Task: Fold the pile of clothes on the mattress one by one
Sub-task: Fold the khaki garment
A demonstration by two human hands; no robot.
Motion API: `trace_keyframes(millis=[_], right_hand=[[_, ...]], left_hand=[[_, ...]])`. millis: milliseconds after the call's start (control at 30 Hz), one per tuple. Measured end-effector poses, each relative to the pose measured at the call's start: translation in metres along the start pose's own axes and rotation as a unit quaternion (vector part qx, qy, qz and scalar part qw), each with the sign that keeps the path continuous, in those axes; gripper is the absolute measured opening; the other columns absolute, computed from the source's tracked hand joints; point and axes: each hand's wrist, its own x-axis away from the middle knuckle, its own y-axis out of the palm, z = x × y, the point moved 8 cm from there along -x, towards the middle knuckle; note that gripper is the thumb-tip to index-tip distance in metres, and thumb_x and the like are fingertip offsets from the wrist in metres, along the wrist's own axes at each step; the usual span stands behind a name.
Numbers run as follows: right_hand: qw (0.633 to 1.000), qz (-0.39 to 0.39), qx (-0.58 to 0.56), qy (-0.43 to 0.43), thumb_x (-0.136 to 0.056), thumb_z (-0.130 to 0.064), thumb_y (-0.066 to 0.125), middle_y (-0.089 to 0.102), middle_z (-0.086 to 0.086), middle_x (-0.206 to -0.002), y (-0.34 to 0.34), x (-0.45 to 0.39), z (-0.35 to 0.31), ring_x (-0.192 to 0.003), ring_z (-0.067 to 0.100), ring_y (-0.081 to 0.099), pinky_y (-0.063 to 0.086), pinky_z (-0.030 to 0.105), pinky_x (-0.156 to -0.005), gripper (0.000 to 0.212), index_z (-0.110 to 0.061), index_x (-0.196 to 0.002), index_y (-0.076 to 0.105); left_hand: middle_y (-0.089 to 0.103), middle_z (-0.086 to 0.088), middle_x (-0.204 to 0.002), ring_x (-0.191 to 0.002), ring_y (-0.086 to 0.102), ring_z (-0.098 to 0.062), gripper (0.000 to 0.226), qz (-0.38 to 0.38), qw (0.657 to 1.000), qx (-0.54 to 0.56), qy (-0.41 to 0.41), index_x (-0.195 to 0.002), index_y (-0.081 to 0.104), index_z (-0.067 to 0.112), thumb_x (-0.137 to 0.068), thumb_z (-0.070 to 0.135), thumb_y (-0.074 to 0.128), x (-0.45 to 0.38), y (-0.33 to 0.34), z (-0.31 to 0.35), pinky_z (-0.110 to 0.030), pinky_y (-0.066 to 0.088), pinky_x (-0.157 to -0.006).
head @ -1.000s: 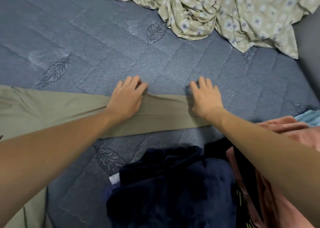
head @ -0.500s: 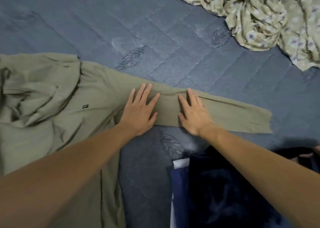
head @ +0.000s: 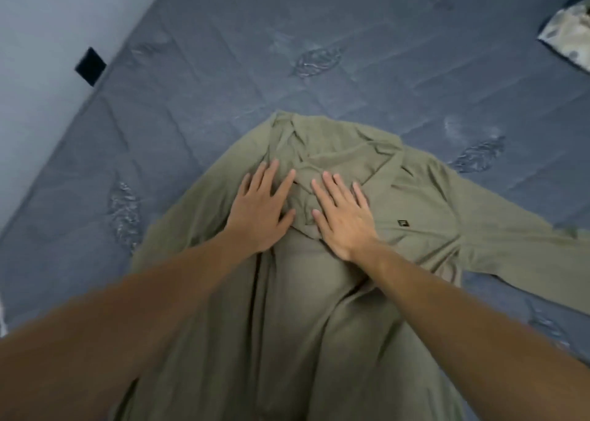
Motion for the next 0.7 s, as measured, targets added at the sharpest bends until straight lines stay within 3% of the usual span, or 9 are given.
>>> trace_keyframes(millis=[67, 133, 233, 300, 400, 467, 533, 600, 700], right_hand=[[0.998, -0.011, 0.019, 0.061, -0.095, -0.053, 0.021, 0.009, 0.004, -0.174, 0.007, -0.011, -0.013, -0.161, 0.022, 0.005, -0.001, 0.048, -0.129, 0.077, -0.024, -0.166, 0.015], [0.994, 0.048, 0.021, 0.091, -0.089, -0.045, 0.041, 0.016, 0.010, -0.173, -0.012, -0.016, -0.036, -0.160, 0.027, 0.011, 0.001, 0.050, -0.129, 0.081, -0.019, -0.164, 0.024], [0.994, 0.108, -0.004, -0.004, -0.090, -0.030, 0.052, 0.027, 0.012, -0.168, -0.029, -0.040, -0.111, -0.157, 0.030, 0.022, 0.012, 0.050, -0.129, 0.074, -0.013, -0.159, 0.033], [0.994, 0.036, -0.034, -0.098, -0.088, -0.024, 0.057, 0.031, 0.008, -0.167, -0.013, -0.065, -0.159, -0.157, 0.028, 0.023, 0.017, 0.050, -0.128, 0.075, -0.014, -0.159, 0.035], [0.984, -0.066, -0.010, -0.167, -0.081, -0.025, 0.067, 0.042, 0.007, -0.158, 0.014, -0.098, -0.209, -0.150, 0.029, 0.033, 0.017, 0.046, -0.128, 0.077, -0.020, -0.154, 0.043], [0.986, -0.030, 0.006, -0.164, -0.083, -0.030, 0.070, 0.053, 0.006, -0.138, 0.007, -0.115, -0.218, -0.131, 0.031, 0.046, 0.027, 0.044, -0.117, 0.062, -0.022, -0.143, 0.055], [0.987, -0.002, 0.018, -0.159, -0.087, -0.031, 0.070, 0.054, 0.004, -0.122, -0.003, -0.129, -0.225, -0.117, 0.028, 0.047, 0.032, 0.042, -0.105, 0.047, -0.022, -0.133, 0.063], [0.983, -0.007, 0.038, -0.182, -0.090, -0.026, 0.070, 0.054, 0.005, -0.112, -0.009, -0.143, -0.234, -0.111, 0.029, 0.048, 0.036, 0.045, -0.097, 0.028, -0.020, -0.117, 0.070], [0.979, -0.034, 0.058, -0.191, -0.095, -0.025, 0.064, 0.060, 0.002, -0.104, -0.016, -0.168, -0.242, -0.107, 0.029, 0.054, 0.034, 0.043, -0.097, 0.011, -0.021, -0.102, 0.073]], left_hand=[[0.002, -0.014, -0.172, -0.159, 0.004, -0.031, 0.076, -0.011, 0.999, 0.035, 0.012, -0.166, 0.005, 0.026, -0.104, 0.053, 0.039, 0.018, 0.009, -0.036, -0.048, 0.017, -0.128], [0.012, -0.014, -0.171, -0.158, 0.013, -0.031, 0.075, 0.014, 0.998, 0.059, 0.028, -0.165, 0.014, 0.023, -0.103, 0.049, 0.046, 0.036, 0.009, -0.060, -0.047, 0.023, -0.125], [0.026, -0.015, -0.167, -0.155, 0.025, -0.032, 0.077, 0.032, 0.997, 0.071, 0.004, -0.160, 0.032, 0.016, -0.093, 0.042, 0.060, 0.056, 0.005, -0.095, -0.049, 0.029, -0.124], [0.033, -0.017, -0.162, -0.150, 0.031, -0.034, 0.077, 0.035, 0.996, 0.071, -0.033, -0.152, 0.042, 0.015, -0.083, 0.037, 0.067, 0.068, 0.002, -0.112, -0.050, 0.035, -0.119], [0.044, -0.014, -0.144, -0.131, 0.042, -0.034, 0.070, 0.035, 0.989, 0.085, -0.114, -0.140, 0.049, 0.018, -0.076, 0.035, 0.070, 0.088, -0.003, -0.154, -0.048, 0.045, -0.097], [0.047, -0.010, -0.129, -0.120, 0.046, -0.033, 0.062, 0.026, 0.986, 0.093, -0.139, -0.135, 0.047, 0.022, -0.078, 0.034, 0.069, 0.095, -0.005, -0.170, -0.046, 0.045, -0.090], [0.054, -0.009, -0.125, -0.119, 0.050, -0.033, 0.064, 0.011, 0.977, 0.165, -0.137, -0.139, 0.039, 0.025, -0.083, 0.027, 0.068, 0.095, -0.004, -0.182, -0.047, 0.048, -0.092], [0.062, -0.008, -0.122, -0.114, 0.058, -0.034, 0.063, 0.007, 0.949, 0.285, -0.134, -0.139, 0.035, 0.027, -0.085, 0.021, 0.066, 0.093, -0.003, -0.196, -0.048, 0.053, -0.091], [0.068, -0.005, -0.104, -0.096, 0.067, -0.032, 0.053, 0.005, 0.900, 0.402, -0.168, -0.131, 0.041, 0.028, -0.085, 0.021, 0.064, 0.093, -0.003, -0.226, -0.048, 0.055, -0.082]])
